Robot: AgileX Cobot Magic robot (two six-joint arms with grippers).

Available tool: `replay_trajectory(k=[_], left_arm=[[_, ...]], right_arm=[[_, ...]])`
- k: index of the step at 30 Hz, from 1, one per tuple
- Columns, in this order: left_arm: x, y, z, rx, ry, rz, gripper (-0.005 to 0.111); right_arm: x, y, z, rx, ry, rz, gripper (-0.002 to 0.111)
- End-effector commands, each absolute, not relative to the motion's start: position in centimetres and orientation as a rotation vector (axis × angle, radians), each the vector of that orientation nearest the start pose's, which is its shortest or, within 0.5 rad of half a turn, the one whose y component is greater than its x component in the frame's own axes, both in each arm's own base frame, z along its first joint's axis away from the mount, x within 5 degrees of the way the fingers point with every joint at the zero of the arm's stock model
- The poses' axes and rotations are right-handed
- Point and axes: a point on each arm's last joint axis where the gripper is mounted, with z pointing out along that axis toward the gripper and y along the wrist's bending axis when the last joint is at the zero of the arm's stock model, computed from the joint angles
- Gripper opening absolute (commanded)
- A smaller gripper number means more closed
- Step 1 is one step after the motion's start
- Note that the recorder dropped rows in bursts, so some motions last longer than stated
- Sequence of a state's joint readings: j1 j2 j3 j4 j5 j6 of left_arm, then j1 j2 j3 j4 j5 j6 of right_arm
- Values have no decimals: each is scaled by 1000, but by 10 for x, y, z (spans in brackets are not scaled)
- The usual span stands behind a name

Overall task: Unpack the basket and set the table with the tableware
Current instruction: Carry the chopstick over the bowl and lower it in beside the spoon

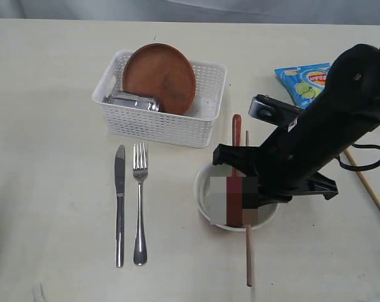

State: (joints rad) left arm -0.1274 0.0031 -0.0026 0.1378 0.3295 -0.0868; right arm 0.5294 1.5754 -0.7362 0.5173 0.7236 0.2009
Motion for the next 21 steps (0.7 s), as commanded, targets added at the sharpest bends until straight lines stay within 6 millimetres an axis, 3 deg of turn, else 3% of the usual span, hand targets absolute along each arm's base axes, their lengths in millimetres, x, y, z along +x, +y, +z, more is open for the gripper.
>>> replay_trajectory(k=[1,21], left_arm=[[54,-3,185,129,1795,-22,0],[54,-3,185,129,1795,-22,0]], right_arm=[[205,154,164,67,3096,593,0],[202,156,165,3,3104,641,0]])
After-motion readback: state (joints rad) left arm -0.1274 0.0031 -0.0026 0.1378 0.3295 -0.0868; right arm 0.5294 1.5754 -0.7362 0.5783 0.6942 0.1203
